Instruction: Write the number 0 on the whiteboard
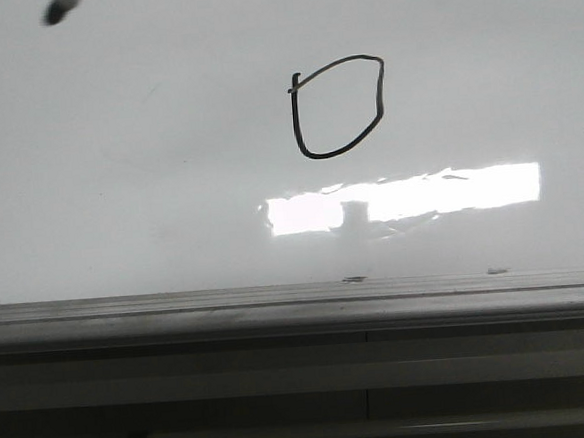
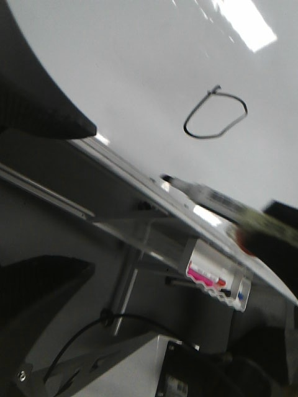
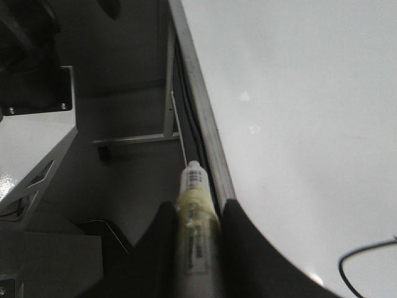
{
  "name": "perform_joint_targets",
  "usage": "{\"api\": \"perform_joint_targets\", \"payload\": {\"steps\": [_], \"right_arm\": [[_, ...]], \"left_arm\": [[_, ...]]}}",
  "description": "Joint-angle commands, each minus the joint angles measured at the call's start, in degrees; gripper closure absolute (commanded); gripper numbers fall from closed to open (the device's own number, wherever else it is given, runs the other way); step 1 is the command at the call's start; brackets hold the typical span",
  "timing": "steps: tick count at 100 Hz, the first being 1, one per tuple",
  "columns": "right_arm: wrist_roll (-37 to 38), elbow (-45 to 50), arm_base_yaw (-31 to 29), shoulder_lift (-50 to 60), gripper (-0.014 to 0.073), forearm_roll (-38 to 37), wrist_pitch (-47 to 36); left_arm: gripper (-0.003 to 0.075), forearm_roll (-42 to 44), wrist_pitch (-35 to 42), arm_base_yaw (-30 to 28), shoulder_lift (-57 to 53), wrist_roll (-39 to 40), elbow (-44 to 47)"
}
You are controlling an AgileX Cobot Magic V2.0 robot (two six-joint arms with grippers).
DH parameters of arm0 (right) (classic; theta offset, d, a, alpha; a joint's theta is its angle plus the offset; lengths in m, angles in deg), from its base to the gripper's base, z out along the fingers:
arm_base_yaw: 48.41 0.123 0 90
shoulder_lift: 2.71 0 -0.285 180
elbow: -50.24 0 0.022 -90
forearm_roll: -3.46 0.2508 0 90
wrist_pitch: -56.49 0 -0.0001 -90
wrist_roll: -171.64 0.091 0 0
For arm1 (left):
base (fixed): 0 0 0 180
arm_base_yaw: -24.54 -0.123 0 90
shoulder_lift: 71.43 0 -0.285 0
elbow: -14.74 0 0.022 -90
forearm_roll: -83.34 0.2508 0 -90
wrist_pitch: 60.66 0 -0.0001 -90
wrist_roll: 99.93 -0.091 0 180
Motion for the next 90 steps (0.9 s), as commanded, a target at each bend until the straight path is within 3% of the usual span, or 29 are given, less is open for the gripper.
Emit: {"api": "perform_joint_targets", "payload": {"steps": [1,28,47,69,81,90], "right_arm": [[-1.49,-2.97,2.58,-1.46,0.0644,1.19,-5.18],[-3.46,-7.01,4.90,-4.36,0.0644,5.65,-3.48],[-9.23,-7.01,4.99,-4.36,0.0644,13.35,-2.73],[-9.66,-7.01,4.99,-4.36,0.0644,14.20,-1.04],[-9.66,-7.01,4.99,-4.36,0.0644,14.20,-0.49],[-9.66,-7.01,4.99,-4.36,0.0644,14.20,-0.63]], "left_arm": [[0.0335,-6.37,0.43,0.39,4.69,-6.44,-4.56],[0.0335,-8.55,-5.30,0.39,12.43,-9.60,-9.10],[0.0335,-8.55,-4.80,0.39,14.94,-10.80,-9.74],[0.0341,-8.55,-0.57,0.39,15.53,-10.80,-9.74],[0.0423,-8.55,0.91,0.39,15.53,-10.80,-9.74],[0.0540,-8.55,1.01,0.39,15.53,-10.80,-9.74]]}}
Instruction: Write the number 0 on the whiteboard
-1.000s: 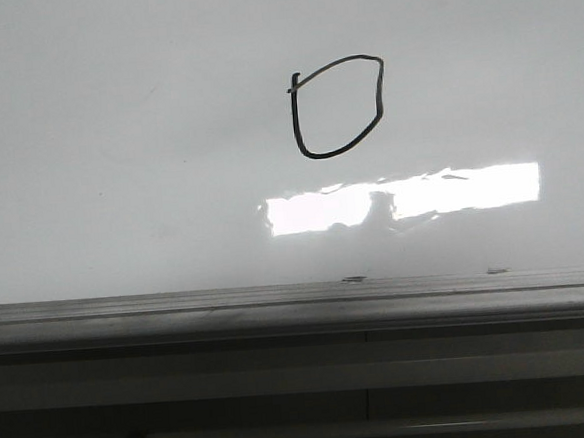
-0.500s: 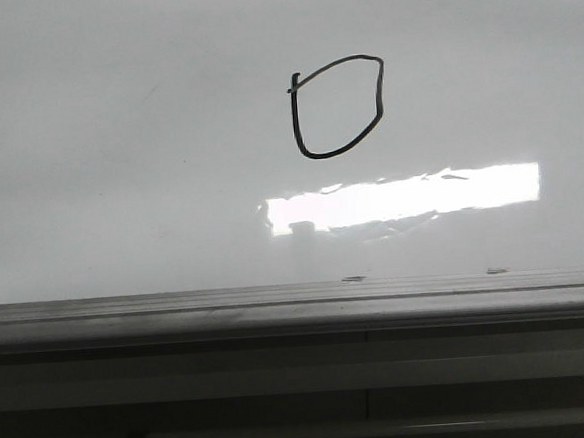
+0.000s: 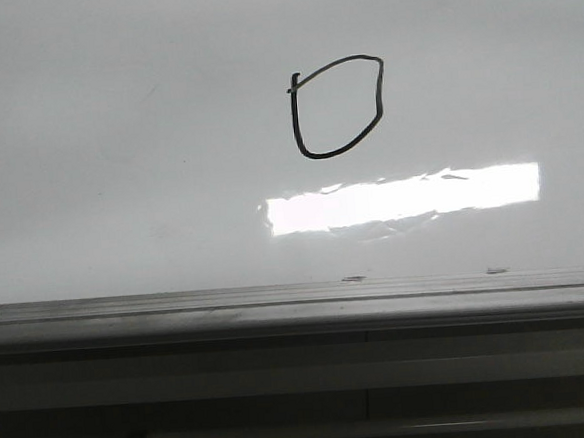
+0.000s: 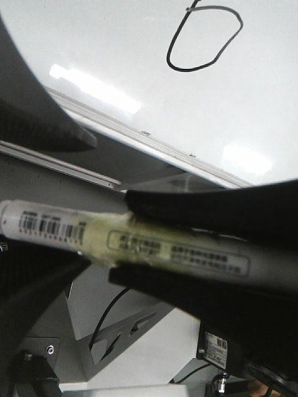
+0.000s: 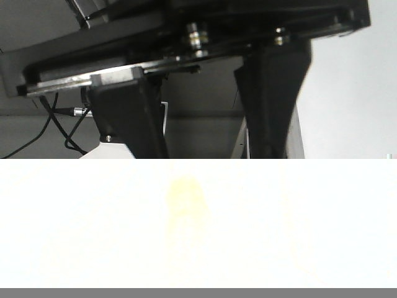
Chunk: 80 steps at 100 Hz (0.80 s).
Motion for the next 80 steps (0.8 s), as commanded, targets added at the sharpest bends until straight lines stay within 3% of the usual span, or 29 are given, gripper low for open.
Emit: {"api": "perform_joint_targets", "payload": {"steps": [1,16,33,40,52,59,64,80], "right_arm": [[-0.70,-2.05,0.17,0.98,0.0644,2.17,-1.86],[-0.79,-2.05,0.17,0.98,0.0644,2.17,-2.06],[-0.79,-2.05,0.17,0.98,0.0622,2.17,-5.69],[-0.79,-2.05,0.17,0.98,0.0524,2.01,-7.93],[-0.25,-2.05,-0.04,1.51,0.0171,0.95,-12.67],[0.00,-2.05,-0.04,2.44,0.0028,-1.27,-14.70],[1.24,-2.05,-0.66,3.50,0.0001,-3.11,-15.17],[9.58,-2.05,-7.67,9.74,0.0039,-7.75,-13.88]], "left_arm": [[0.0559,-1.96,4.65,0.39,-0.03,0.01,-2.02],[0.0741,-1.96,4.65,0.39,-0.03,0.01,-2.02],[0.0739,-1.84,4.65,0.39,-0.03,-0.08,-2.02],[0.0739,-1.84,4.65,0.39,-0.03,-0.08,-2.02],[0.0740,-1.77,6.60,0.39,-0.03,-0.08,-2.02],[0.0740,-1.77,8.92,0.39,-0.03,-0.08,-1.91],[0.0740,-1.77,10.62,0.39,-0.03,0.08,-1.91],[0.0740,-1.77,18.26,0.05,-0.03,3.14,0.20]]}}
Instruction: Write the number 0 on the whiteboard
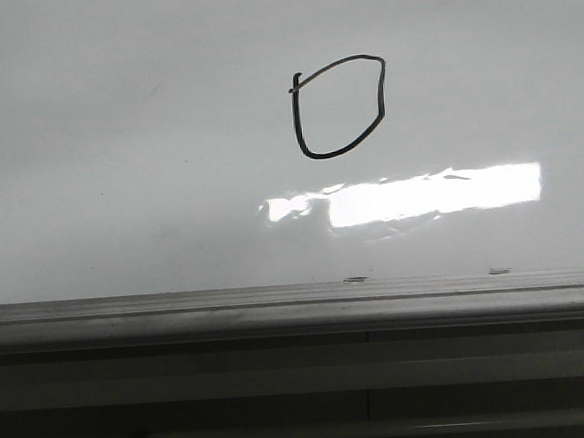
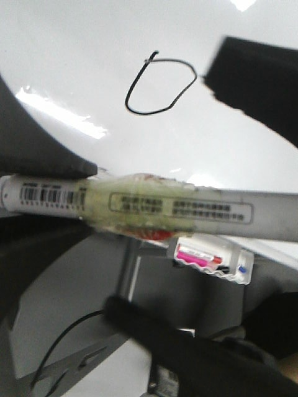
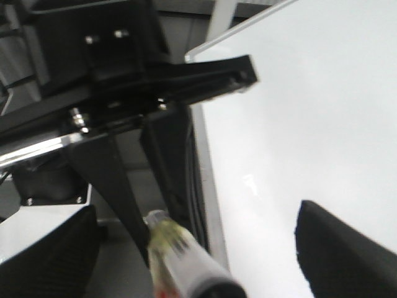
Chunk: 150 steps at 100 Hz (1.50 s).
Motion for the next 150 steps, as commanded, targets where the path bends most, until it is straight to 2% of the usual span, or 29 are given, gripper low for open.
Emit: {"api": "perform_joint_targets", "payload": {"steps": [1,13,19,25,33,38,47,64,81,123,132,145,150], "right_arm": [[4.64,-2.05,-4.00,5.12,0.0041,-1.87,-3.24],[5.81,-1.94,-11.08,10.99,0.0083,-1.99,0.36],[6.04,-1.94,-14.20,13.32,0.0158,-1.99,2.88],[7.46,-1.86,-16.64,15.81,0.0283,-1.99,6.29],[8.93,-0.24,-18.90,18.67,0.0553,-1.99,10.14],[9.42,1.92,-19.46,20.42,0.0670,-1.99,10.62],[11.11,7.41,-19.66,23.78,0.0636,-1.99,7.89],[16.33,17.90,-19.66,29.77,0.0636,-1.99,2.25],[18.94,26.23,-19.66,33.09,0.0636,0.47,-1.72],[18.94,28.77,-19.66,33.49,0.0636,2.51,-6.84],[18.94,28.77,-19.66,33.49,0.0636,2.76,-6.84],[18.94,28.77,-19.66,33.49,0.0636,2.74,-6.84],[18.94,28.77,-19.66,33.49,0.0636,2.74,-6.84]], "left_arm": [[0.0740,-1.92,8.65,-0.30,-0.03,2.24,-0.09],[0.0740,-1.92,15.89,-0.30,-0.03,5.55,2.97],[0.0740,-1.92,21.05,-0.30,-0.03,8.29,4.85],[0.0740,-1.92,26.74,-0.43,0.78,12.47,6.83],[0.0740,-1.92,30.64,-2.00,2.87,17.77,7.96],[0.0740,-1.92,31.07,-3.96,5.32,19.55,8.04],[0.0740,-2.17,31.03,-7.47,9.12,20.22,7.66],[0.0740,-4.11,31.75,-13.42,14.70,20.22,7.66],[0.0740,-4.07,35.12,-16.05,17.16,20.22,7.66],[0.0735,-4.74,36.76,-16.62,21.11,20.22,7.66],[0.0662,-4.74,36.76,-16.62,21.11,20.22,7.66],[0.0432,-4.74,36.76,-16.62,21.11,20.22,7.66],[0.0366,-4.74,36.76,-16.62,21.16,20.22,7.66]]}}
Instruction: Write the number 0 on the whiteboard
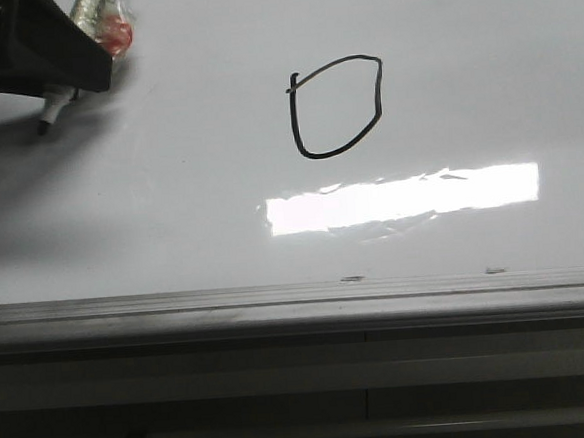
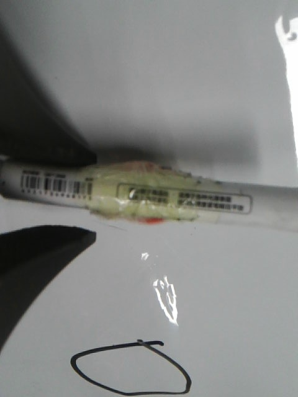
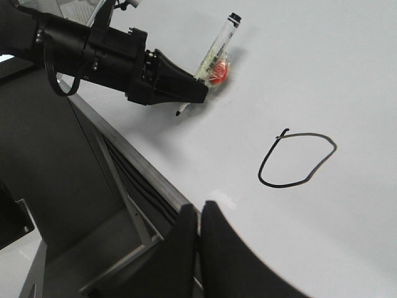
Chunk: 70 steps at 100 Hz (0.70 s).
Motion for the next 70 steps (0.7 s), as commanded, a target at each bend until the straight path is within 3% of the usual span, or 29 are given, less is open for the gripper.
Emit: {"api": "perform_joint_targets", "payload": {"steps": [1,10,50,70], "right_arm": [[-0.13,-1.39,-0.47,-0.09,0.0636,1.07,-4.31],[-0.13,-1.39,-0.47,-0.09,0.0636,1.15,-4.31],[-0.24,-1.39,-0.47,-0.09,0.0636,1.28,-4.31],[-3.94,-1.14,-0.47,0.63,0.0642,-1.53,-5.81]], "left_arm": [[0.0359,-0.73,3.95,-0.10,-0.90,0.52,-1.78],[0.0306,-0.73,3.95,-0.10,-0.66,0.52,-1.78],[0.0306,-0.73,3.95,-0.10,-3.44,0.52,-1.78],[0.0365,0.43,1.34,-0.10,-13.83,0.39,-1.78]]}}
